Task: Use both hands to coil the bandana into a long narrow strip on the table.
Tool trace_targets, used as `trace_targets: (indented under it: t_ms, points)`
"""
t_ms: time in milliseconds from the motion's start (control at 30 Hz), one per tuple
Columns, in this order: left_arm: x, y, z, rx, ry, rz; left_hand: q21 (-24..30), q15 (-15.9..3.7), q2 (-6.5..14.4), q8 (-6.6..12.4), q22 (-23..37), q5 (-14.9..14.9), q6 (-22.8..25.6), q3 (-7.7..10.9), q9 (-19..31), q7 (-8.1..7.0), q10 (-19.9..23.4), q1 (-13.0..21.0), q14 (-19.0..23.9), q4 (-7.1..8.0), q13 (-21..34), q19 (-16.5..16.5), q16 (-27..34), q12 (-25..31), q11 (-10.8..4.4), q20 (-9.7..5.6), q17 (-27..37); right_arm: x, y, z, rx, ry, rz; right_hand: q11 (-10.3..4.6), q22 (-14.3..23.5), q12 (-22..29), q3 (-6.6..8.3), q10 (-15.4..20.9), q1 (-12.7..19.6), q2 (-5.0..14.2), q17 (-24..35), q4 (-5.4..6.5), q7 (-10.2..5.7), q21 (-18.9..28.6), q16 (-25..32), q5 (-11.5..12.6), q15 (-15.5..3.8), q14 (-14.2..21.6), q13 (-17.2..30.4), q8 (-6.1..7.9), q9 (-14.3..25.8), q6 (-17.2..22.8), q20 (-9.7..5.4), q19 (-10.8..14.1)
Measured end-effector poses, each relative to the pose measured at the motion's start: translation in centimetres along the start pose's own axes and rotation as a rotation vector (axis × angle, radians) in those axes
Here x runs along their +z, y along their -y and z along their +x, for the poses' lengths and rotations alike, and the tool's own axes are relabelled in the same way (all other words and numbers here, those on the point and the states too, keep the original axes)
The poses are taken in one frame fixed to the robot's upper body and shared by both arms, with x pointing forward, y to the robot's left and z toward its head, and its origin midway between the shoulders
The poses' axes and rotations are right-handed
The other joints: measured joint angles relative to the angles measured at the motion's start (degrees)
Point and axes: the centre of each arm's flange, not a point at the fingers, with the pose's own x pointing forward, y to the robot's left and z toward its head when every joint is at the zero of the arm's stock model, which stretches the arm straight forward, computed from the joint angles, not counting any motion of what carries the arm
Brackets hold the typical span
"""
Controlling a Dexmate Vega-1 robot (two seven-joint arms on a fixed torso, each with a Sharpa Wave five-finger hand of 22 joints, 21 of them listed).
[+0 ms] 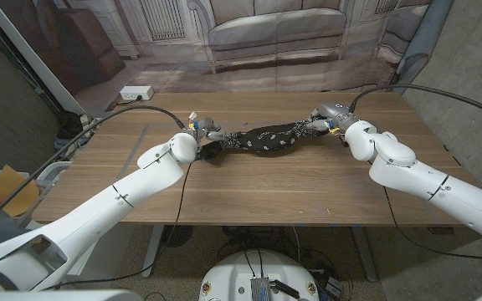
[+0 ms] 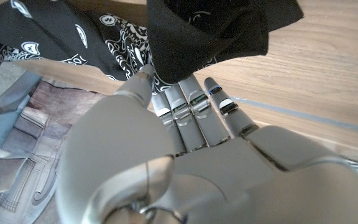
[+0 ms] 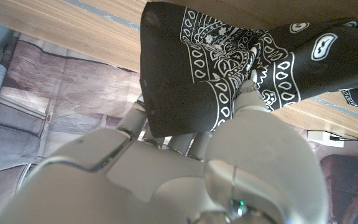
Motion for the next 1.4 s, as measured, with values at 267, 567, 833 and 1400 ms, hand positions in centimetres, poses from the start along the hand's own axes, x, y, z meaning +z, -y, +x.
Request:
trace_targets:
  t_ms: [267, 567, 833, 1400]
  points:
    - [0.6, -2.2, 1.3, -0.018, -0.027, -0.05, 0.0, 1.32, 0.92, -1.03, 0.0, 0.0, -0.52, 0.23, 0.0, 0.52, -0.78, -0.92, -0.72, 0.72, 0.16, -0.03, -0.27, -0.61, 0.78, 1.08, -0.1, 0.7, 0.9, 2.8, 0.041, -0.022, 0.007, 0.03, 0.0, -0.44, 0.22, 0.4, 0.0, 0.0, 0.0, -0.22, 0.0, -0.09, 0.0, 0.0, 0.0, 0.0, -0.21, 0.45, 0.0, -0.01, -0.89, -0.85]
    - [1.2, -4.2, 3.0, -0.031, -0.088, -0.046, 0.0, 2.27, 1.15, -1.78, 0.25, 0.0, -0.81, 0.38, 0.0, 1.42, -1.73, -1.14, -1.67, 0.86, -0.02, -1.04, -0.48, -1.35, 1.27, 2.28, -0.16, 1.2, 1.5, 5.9, 0.084, -0.04, 0.002, 0.22, 0.0, -0.88, 0.22, 0.59, 0.0, 0.0, 0.01, -0.21, 0.0, 0.14, 0.0, -0.28, -0.19, 1.0, -0.3, 0.46, -0.12, -0.01, -2.6, 0.15]
    - [1.7, -5.7, 4.9, -0.042, -0.148, -0.032, -0.44, 3.19, 1.53, -2.66, 0.52, 0.0, -0.71, 0.73, 0.0, 2.35, -2.37, -1.53, -3.25, 0.84, 0.15, -1.96, -0.48, -1.79, 1.87, 4.02, 0.01, 1.3, 1.6, 9.1, 0.168, -0.074, 0.006, -0.07, 0.0, -0.88, 0.46, 0.9, 0.0, 0.0, 0.01, 0.03, 0.0, 0.64, 0.0, -0.28, -0.3, 1.52, -0.3, 0.46, -0.19, -0.02, -3.86, 1.09]
    - [4.4, -5.4, 8.7, -0.056, -0.251, 0.368, -2.95, 6.01, -1.14, -9.58, 0.53, 0.01, -10.18, -0.5, 0.13, 1.54, -16.15, -5.52, -23.2, 2.03, -1.29, -13.73, -1.28, -5.78, 1.78, 4.96, 0.52, -1.1, -0.9, 14.1, 0.365, -0.213, 0.002, 0.28, 0.21, -2.69, 0.74, -1.02, -1.74, -0.17, 0.16, 0.39, 0.06, 0.62, -0.76, -0.7, -0.17, 0.33, -0.29, -1.26, -0.9, -3.86, -4.26, 0.52]
